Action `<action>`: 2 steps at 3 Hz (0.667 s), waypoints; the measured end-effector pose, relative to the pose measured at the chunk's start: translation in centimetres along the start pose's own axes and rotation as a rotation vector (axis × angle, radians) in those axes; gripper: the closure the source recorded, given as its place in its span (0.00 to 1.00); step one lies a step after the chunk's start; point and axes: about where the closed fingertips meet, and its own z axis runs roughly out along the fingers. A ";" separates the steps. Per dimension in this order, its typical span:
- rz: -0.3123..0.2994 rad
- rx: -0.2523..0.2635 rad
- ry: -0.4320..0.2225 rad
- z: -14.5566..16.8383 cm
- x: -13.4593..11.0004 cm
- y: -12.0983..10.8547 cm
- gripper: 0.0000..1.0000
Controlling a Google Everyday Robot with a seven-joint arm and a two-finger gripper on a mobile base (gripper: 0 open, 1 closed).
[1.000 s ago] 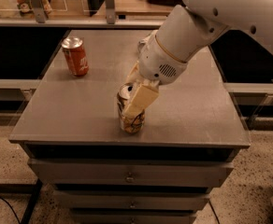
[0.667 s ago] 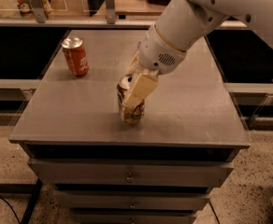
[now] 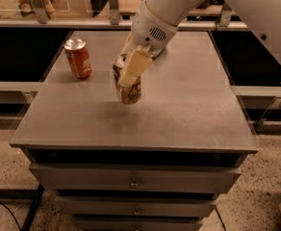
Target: Move orange can near coke can
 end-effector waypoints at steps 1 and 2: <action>0.007 0.001 0.013 0.8 -1.0 -2.9 0.92; 0.028 -0.003 0.002 2.2 -1.8 -4.7 0.90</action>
Offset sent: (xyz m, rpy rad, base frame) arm 0.0669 0.0438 -0.0106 0.0095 0.0380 -0.0432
